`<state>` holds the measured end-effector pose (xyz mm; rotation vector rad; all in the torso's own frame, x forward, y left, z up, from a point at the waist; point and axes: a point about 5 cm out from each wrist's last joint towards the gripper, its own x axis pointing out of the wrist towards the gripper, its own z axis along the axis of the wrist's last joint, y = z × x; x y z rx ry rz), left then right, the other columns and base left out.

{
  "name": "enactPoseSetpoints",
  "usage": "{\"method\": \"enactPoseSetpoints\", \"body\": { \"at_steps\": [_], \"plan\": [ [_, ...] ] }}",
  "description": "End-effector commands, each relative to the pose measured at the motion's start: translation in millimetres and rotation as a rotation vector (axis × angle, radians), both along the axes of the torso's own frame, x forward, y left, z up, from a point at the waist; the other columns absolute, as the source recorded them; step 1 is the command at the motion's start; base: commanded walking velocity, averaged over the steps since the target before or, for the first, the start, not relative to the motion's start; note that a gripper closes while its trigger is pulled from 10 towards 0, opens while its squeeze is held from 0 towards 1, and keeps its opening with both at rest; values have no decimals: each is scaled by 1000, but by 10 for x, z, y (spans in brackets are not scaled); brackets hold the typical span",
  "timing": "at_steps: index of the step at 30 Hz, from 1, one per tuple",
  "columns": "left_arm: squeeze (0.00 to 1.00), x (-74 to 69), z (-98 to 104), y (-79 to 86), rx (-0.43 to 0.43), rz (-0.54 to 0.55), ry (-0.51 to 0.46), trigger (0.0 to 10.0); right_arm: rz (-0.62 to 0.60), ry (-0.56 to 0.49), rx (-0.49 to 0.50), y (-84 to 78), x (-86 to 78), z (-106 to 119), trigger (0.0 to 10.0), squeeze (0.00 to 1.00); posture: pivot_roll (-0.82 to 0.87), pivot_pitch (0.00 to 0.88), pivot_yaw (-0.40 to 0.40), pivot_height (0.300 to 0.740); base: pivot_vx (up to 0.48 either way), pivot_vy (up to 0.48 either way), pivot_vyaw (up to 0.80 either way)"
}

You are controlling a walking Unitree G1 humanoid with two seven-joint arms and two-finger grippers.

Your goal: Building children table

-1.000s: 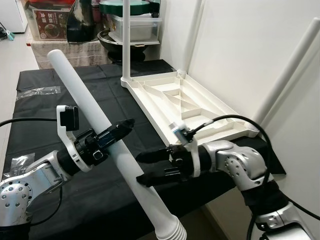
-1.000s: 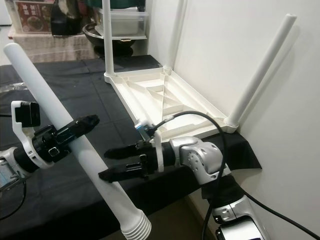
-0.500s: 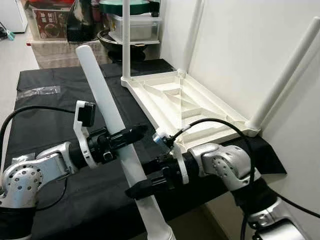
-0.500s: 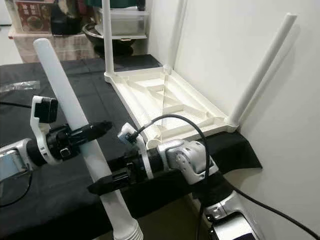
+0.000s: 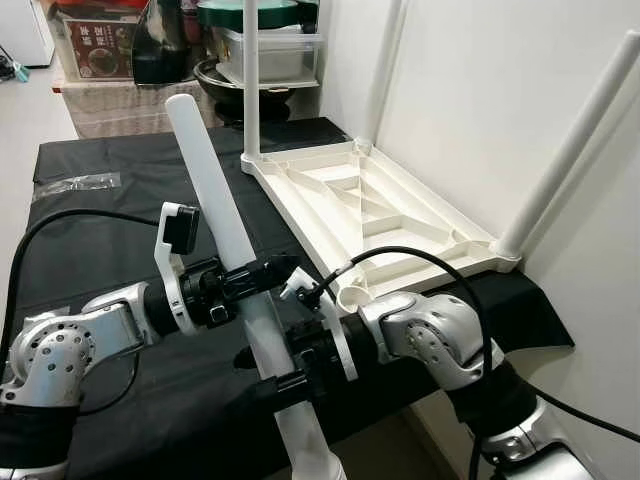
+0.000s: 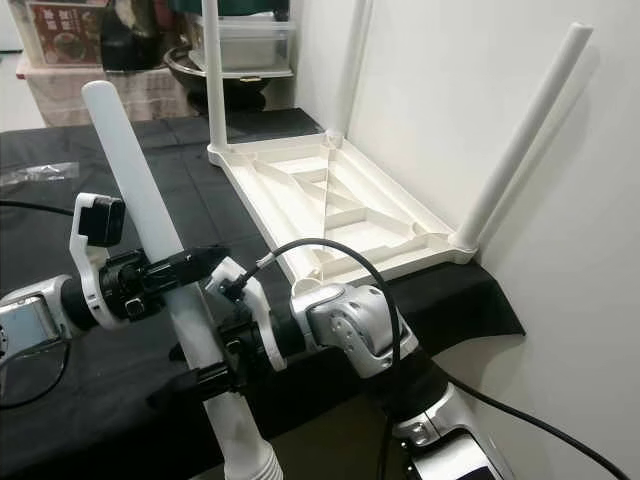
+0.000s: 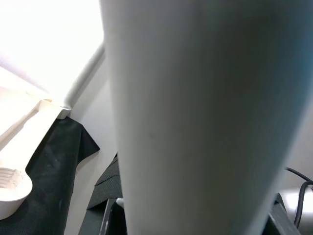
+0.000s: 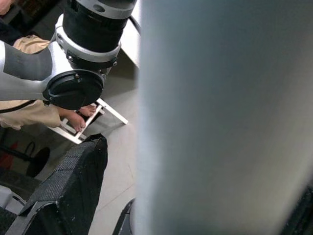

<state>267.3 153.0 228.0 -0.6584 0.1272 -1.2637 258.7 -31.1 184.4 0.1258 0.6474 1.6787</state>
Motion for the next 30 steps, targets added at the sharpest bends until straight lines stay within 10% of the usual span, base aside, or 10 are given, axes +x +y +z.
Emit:
{"method": "enactPoseSetpoints", "body": {
  "at_steps": [1, 3, 4, 7, 22, 23, 30],
  "plan": [
    [0, -2, -4, -51, 14, -27, -2, 10000, 19, -9, 14, 31, -38, 34, 10000, 0, 24, 0, -78, 740, 0, 0, 0],
    [0, 3, -2, -51, 14, -29, -4, 10000, 19, -10, 13, 36, -43, 33, 9569, 0, 24, 0, -79, 740, 0, 0, 0],
    [0, 10, 8, -48, 13, -28, -10, 10000, 18, -8, 9, 44, -51, 19, 4039, 0, 25, 0, -81, 740, 0, 0, 0],
    [0, 18, 18, -46, 11, -27, -17, 10000, 4, -2, 1, 59, -55, -10, 0, 0, 25, 0, -83, 740, 0, 0, 0],
    [0, 2, 0, -65, 42, -9, -88, 10000, -70, 19, 58, 76, 8, 57, 0, 0, 25, 0, -82, 740, 0, 0, 0],
    [1000, 4, 3, -52, 35, -2, -96, 10000, -83, 21, 63, 67, 24, 62, 0, 0, 25, 0, -82, 740, 0, 0, 0],
    [1000, 19, 58, 8, -2, 29, -111, 10000, -127, 33, 80, 19, 65, 71, 0, 0, 27, 0, -82, 740, 0, 0, 0]
  ]
}}
